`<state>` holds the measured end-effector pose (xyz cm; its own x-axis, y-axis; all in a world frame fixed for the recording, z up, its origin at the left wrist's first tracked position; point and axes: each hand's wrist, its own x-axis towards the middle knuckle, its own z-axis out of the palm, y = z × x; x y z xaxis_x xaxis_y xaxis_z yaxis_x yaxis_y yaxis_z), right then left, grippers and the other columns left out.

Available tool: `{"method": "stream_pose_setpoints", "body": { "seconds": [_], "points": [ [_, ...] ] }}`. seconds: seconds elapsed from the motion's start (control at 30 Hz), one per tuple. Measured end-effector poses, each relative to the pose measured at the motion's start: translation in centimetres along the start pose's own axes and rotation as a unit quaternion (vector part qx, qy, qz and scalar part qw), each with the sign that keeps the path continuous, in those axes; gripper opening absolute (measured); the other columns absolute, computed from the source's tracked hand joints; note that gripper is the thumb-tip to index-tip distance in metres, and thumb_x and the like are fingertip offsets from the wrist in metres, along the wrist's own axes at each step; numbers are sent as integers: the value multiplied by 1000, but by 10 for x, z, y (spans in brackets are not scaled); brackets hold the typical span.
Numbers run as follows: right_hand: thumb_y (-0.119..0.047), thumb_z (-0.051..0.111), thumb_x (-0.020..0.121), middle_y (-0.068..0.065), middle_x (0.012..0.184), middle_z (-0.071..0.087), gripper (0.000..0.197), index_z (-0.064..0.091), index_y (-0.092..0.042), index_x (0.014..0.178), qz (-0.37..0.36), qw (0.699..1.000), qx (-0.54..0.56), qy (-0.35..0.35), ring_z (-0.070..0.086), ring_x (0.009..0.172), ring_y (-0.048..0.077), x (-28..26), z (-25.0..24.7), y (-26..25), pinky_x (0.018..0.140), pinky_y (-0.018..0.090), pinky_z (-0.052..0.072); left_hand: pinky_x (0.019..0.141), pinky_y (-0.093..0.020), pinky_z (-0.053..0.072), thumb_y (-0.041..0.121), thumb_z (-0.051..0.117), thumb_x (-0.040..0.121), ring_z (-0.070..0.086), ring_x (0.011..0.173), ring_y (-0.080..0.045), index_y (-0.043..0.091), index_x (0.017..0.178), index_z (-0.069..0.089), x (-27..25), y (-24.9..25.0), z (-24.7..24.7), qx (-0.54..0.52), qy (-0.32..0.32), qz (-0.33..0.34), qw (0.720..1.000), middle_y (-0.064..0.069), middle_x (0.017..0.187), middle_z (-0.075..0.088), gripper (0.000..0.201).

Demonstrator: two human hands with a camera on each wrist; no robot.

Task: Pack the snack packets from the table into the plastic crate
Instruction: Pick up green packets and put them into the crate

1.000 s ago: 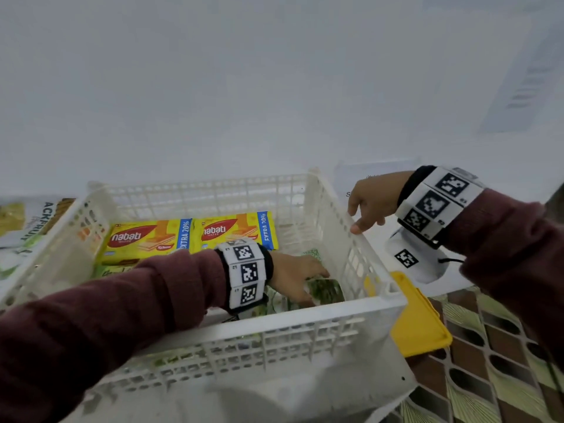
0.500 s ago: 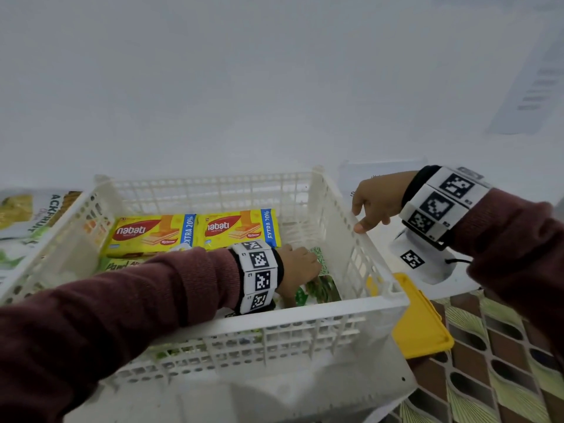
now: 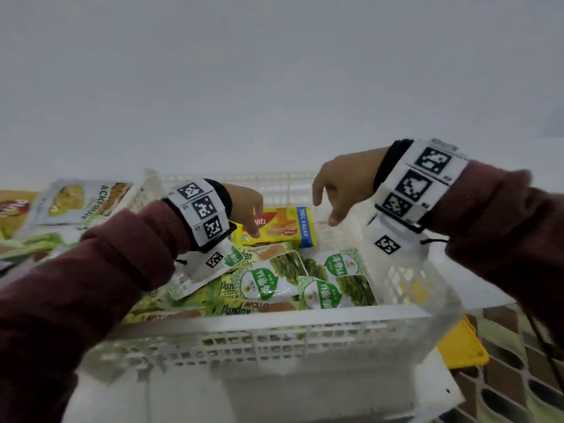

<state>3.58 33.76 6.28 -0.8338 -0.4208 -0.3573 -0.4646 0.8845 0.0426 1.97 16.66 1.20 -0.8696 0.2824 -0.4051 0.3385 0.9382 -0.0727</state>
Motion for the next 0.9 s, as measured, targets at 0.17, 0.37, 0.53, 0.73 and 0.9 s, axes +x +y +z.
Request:
{"method": "stream_pose_setpoints", "body": {
  "seconds": [0.17, 0.37, 0.53, 0.73, 0.9],
  "points": [
    [-26, 69, 82, 6, 131, 53, 55, 50, -10, 131, -90, 992, -6, -84, 52, 110, 21, 58, 42, -50, 84, 25, 40, 83, -29, 42, 35, 62, 87, 52, 111, -23, 5, 129, 47, 2, -23, 22, 64, -89, -46, 993, -7, 125, 52, 54],
    [-26, 69, 83, 20, 122, 56, 55, 52, 5, 125, -99, 982, -110, -117, 56, 104, 29, 87, 69, -68, 71, 33, 43, 93, -36, 47, 42, 69, 79, 55, 104, -22, 5, 127, 50, 13, -44, 46, 89, -77, -76, 990, -8, 124, 56, 64],
    [-22, 74, 77, 13, 96, 53, 45, 57, 2, 111, -121, 987, -69, -85, 47, 86, 19, 84, 69, -64, 53, 23, 30, 68, -29, 35, 33, 68, 82, 41, 64, -17, 7, 81, 50, 15, -41, 49, 80, -72, -78, 991, 0, 65, 40, 32],
    [-5, 73, 74, 3, 67, 44, 37, 41, -19, 65, -140, 989, 22, -51, 36, 56, 11, 74, 41, -52, 51, 14, 31, 74, -21, 31, 16, 53, 93, 40, 76, -17, 7, 98, 41, 16, -33, 48, 136, -74, -42, 987, -4, 79, 44, 16],
    [-5, 63, 83, -5, 73, 46, 30, 56, -14, 111, -57, 991, -70, -100, 41, 61, 5, 46, 12, -33, 48, 11, 32, 75, -22, 33, 15, 51, 94, 39, 86, -18, 13, 112, 48, 18, -33, 51, 172, -76, -24, 982, -8, 95, 48, 18]
  ]
}}
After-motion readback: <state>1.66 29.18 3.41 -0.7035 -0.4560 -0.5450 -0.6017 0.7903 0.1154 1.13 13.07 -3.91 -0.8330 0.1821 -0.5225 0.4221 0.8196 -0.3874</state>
